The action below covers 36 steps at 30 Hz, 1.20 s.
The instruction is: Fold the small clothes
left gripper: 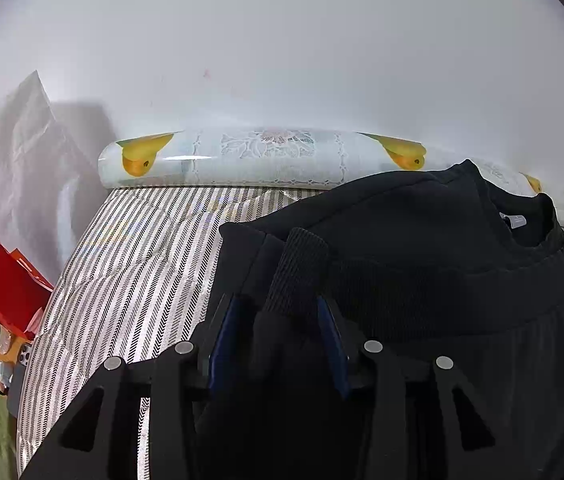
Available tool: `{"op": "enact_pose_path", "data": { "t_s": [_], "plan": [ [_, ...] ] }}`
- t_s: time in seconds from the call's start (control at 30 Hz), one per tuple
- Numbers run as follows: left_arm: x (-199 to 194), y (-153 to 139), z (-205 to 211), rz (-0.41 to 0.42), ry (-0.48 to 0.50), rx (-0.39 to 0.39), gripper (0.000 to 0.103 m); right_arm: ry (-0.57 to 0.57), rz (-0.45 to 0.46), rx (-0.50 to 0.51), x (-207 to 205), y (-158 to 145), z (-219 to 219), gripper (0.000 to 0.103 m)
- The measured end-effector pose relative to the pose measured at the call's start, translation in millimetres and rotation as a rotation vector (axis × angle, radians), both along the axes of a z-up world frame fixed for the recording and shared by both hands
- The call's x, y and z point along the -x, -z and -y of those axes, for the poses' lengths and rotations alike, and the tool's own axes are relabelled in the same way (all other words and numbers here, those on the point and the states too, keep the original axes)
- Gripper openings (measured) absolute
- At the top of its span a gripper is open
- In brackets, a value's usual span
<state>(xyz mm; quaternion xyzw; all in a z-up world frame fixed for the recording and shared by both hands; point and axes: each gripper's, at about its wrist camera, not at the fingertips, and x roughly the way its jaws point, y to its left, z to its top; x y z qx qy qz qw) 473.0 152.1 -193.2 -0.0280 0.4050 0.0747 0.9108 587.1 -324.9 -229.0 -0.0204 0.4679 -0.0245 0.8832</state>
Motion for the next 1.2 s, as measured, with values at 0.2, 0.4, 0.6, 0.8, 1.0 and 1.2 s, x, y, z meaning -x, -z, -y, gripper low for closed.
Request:
{"op": "enact_pose_path", "data": {
  "t_s": [0.2, 0.4, 0.6, 0.8, 1.0, 1.2],
  "plan": [
    [-1, 0, -2, -0.001, 0.007, 0.018, 0.044, 0.001, 0.002, -0.022, 0, -1, 4, 0.025],
    [1, -2, -3, 0.008, 0.030, 0.047, 0.054, 0.008, 0.010, -0.105, 2, -6, 17, 0.034],
    [11, -17, 7, 0.045, 0.046, -0.009, 0.056, -0.015, 0.057, -0.097, 29, -36, 18, 0.054],
    [52, -37, 7, 0.049, 0.057, 0.108, 0.056, -0.042, 0.034, -0.098, 95, -47, 16, 0.061],
    [140, -27, -15, 0.009, 0.003, 0.207, 0.056, -0.013, 0.004, -0.085, 161, -40, 27, 0.061],
    [218, -11, -33, 0.003, -0.058, 0.293, 0.056, 0.026, -0.006, -0.099, 227, -36, 42, 0.061]
  ]
}}
